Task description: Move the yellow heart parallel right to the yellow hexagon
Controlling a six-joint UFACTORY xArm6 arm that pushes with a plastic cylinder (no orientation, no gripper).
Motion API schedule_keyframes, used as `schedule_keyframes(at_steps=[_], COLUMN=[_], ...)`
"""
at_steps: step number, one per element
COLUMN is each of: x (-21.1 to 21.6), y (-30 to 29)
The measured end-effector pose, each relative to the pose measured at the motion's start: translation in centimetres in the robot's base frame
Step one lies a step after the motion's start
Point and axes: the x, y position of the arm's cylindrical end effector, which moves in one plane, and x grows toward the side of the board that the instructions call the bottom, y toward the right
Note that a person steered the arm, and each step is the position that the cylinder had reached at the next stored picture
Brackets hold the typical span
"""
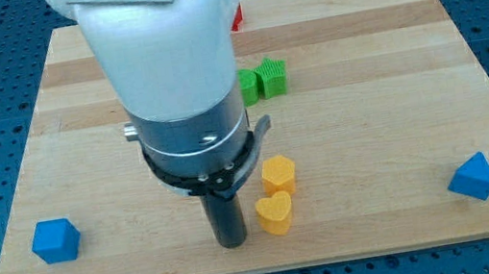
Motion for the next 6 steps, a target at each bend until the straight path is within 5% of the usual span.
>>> schedule_keyframes(at_steps=[6], x=[-1.3], y=[15.2])
